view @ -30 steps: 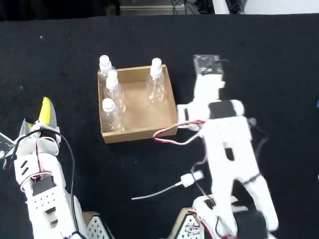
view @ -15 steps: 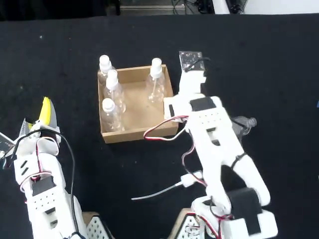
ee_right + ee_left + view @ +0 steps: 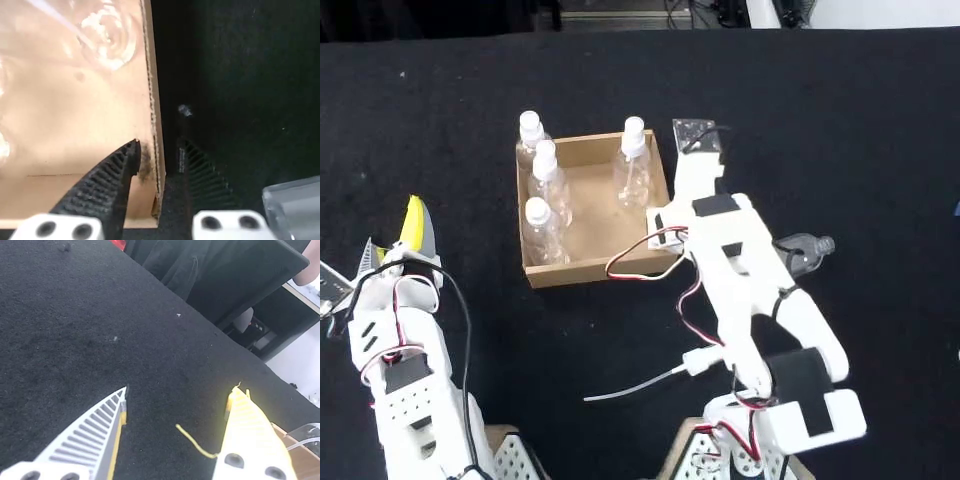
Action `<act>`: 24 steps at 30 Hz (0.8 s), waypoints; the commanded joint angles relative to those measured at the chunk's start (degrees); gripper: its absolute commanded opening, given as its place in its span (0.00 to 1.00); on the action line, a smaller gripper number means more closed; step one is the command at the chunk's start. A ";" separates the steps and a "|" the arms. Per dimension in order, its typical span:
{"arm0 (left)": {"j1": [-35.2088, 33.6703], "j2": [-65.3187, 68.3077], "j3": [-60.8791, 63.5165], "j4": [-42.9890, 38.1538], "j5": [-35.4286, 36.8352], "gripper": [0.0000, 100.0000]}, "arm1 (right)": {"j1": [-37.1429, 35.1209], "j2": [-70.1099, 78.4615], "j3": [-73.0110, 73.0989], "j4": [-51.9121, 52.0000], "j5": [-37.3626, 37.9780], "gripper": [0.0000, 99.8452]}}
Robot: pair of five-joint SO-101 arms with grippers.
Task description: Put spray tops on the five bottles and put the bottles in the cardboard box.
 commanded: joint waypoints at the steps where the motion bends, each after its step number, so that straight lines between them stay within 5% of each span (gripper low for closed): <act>1: 0.75 -0.18 -1.10 -1.05 -0.35 0.30 | -0.62 -0.22 -0.31 -1.14 0.26 0.09; 7: 0.75 -0.18 -1.10 -1.05 -0.35 0.30 | -0.53 1.01 -0.22 -1.05 2.11 0.02; 24: 0.75 -0.18 -1.01 -1.05 -0.35 0.30 | -0.70 -4.18 5.14 -0.79 2.55 0.01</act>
